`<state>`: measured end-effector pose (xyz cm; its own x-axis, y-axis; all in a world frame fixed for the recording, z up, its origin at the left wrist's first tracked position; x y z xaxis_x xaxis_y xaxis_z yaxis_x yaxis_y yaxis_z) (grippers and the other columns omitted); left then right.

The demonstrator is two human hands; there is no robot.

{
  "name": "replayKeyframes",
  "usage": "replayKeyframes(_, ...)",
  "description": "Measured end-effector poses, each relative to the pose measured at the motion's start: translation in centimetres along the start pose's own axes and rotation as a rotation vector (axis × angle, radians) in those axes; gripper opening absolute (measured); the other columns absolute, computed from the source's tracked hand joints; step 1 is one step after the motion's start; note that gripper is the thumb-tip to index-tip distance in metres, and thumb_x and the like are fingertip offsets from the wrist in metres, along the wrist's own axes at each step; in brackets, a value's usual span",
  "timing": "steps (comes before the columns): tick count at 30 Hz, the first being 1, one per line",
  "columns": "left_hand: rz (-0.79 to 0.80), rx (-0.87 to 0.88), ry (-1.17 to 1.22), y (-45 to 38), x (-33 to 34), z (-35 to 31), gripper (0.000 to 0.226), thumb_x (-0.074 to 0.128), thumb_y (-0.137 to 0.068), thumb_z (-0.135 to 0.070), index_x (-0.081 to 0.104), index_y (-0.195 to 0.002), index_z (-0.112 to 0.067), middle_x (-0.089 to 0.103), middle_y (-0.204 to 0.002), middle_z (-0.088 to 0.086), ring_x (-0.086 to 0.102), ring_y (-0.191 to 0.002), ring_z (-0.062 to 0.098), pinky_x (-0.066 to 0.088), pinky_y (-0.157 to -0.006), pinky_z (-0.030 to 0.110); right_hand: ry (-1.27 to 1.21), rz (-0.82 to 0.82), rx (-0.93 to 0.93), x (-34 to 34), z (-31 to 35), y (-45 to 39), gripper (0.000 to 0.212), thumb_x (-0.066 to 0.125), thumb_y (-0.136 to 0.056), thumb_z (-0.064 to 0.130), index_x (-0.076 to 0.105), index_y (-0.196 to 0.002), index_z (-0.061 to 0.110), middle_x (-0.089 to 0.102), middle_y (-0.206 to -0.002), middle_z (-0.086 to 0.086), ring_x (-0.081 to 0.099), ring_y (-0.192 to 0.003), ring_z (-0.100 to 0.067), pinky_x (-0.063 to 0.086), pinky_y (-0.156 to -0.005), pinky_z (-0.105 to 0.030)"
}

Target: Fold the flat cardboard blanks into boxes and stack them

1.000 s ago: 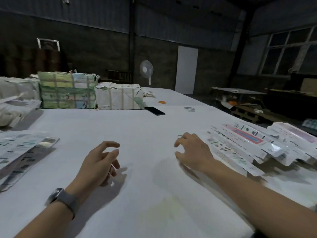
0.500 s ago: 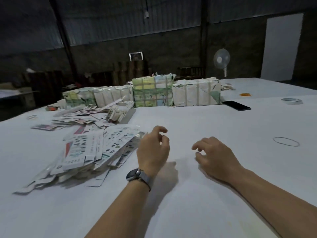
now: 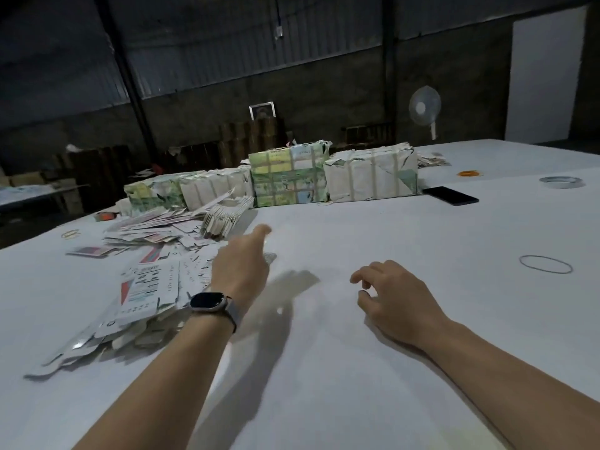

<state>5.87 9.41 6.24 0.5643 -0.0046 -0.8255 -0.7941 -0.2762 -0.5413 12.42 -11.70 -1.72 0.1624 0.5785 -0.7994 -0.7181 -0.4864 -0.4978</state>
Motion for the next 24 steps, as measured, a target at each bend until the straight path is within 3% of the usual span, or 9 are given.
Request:
replayKeyframes(4,-0.228,0.129,0.397,-1.2,-5.2,-5.4,0.044,0.054,-0.097,-0.007,0.052,-0.139,-0.017,0.072,-0.109,0.013,0.068,-0.086,0.032,0.054,-0.065,0.034,-0.289,-0.199,0.025,-2.3,0.2,0.5,0.025,0.056,-0.093,0.032,0.064,-0.117,0.031,0.06,-0.08,0.018,0.054,-0.083,-0.005,0.046,-0.077,-0.031)
replayKeyframes(6,-0.117,0.007,0.8,-1.9,-4.1,-5.6,0.034,0.052,-0.101,-0.01,0.052,-0.134,-0.019,0.074,-0.1,-0.003,0.072,-0.086,0.019,0.059,-0.068,0.032,-0.493,-0.292,0.061,-3.2,0.0,0.9,0.024,0.054,-0.089,0.037,0.064,-0.11,0.033,0.06,-0.071,0.014,0.056,-0.073,-0.008,0.046,-0.072,-0.028)
replayKeyframes(8,0.081,-0.201,1.213,-0.8,0.1,-5.7,0.03,0.051,-0.102,-0.007,0.052,-0.129,-0.019,0.076,-0.085,-0.003,0.075,-0.08,0.015,0.063,-0.072,0.04,-0.643,-0.269,0.12,-2.9,-0.2,0.8,0.025,0.051,-0.087,0.044,0.058,-0.11,0.041,0.062,-0.074,0.015,0.058,-0.072,-0.008,0.046,-0.067,-0.024)
replayKeyframes(10,0.232,-0.371,1.401,1.7,4.9,-6.0,0.033,0.053,-0.101,-0.008,0.052,-0.13,-0.022,0.077,-0.081,-0.004,0.076,-0.076,0.018,0.062,-0.064,0.038,-0.736,-0.196,0.164,-2.0,-0.3,0.5,0.027,0.05,-0.09,0.051,0.05,-0.117,0.048,0.065,-0.075,0.019,0.065,-0.075,-0.004,0.049,-0.067,-0.02)
replayKeyframes(14,0.417,-0.426,1.428,5.2,10.5,-7.5,0.034,0.053,-0.101,-0.013,0.048,-0.132,-0.027,0.078,-0.085,-0.004,0.077,-0.077,0.022,0.059,-0.058,0.029,-0.742,-0.131,0.259,-1.0,-1.4,0.2,0.05,0.058,-0.1,0.03,0.04,-0.147,0.035,0.07,-0.081,0.018,0.072,-0.074,-0.002,0.057,-0.063,-0.018)
replayKeyframes(16,0.423,-0.386,1.47,5.3,10.5,-8.1,0.035,0.054,-0.101,-0.016,0.043,-0.131,-0.031,0.078,-0.086,-0.008,0.077,-0.078,0.021,0.059,-0.059,0.027,-0.733,-0.14,0.282,-1.2,-1.7,0.3,0.058,0.059,-0.099,0.026,0.035,-0.151,0.032,0.067,-0.083,0.023,0.072,-0.072,-0.002,0.056,-0.06,-0.016)
replayKeyframes(18,0.451,-0.342,1.461,5.5,10.1,-8.7,0.035,0.061,-0.099,-0.035,0.04,-0.127,-0.039,0.077,-0.087,-0.011,0.077,-0.08,0.019,0.059,-0.06,0.026,-0.748,-0.154,0.279,-1.4,-1.5,0.4,0.061,0.058,-0.1,0.027,0.03,-0.154,0.034,0.067,-0.085,0.025,0.073,-0.076,-0.004,0.059,-0.065,-0.02)
replayKeyframes(21,0.491,-0.333,1.437,6.1,9.8,-9.4,0.045,0.066,-0.081,-0.058,0.04,-0.117,-0.049,0.077,-0.089,-0.012,0.077,-0.08,0.019,0.059,-0.06,0.024,-0.813,-0.16,0.268,-1.3,-0.4,0.5,0.057,0.051,-0.103,0.03,0.027,-0.155,0.036,0.066,-0.11,0.021,0.072,-0.09,-0.006,0.06,-0.079,-0.026)
replayKeyframes(24,0.5,-0.443,1.481,6.5,9.9,-9.1,0.036,0.068,-0.089,-0.047,0.048,-0.117,-0.038,0.078,-0.085,-0.006,0.077,-0.074,0.021,0.058,-0.056,0.025,-0.888,-0.15,0.28,-1.1,0.2,0.5,0.052,0.043,-0.105,0.036,0.027,-0.154,0.039,0.053,-0.139,0.011,0.067,-0.11,-0.014,0.058,-0.09,-0.031)
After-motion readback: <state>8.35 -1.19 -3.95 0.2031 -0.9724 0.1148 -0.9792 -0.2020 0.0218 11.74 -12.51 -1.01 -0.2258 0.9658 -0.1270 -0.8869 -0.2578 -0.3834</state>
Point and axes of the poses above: each hand's wrist, its own y-axis away from the middle knuckle, its own x-axis out of the palm, z = x × y, the point moved 9 cm from there along -y, towards the middle knuckle
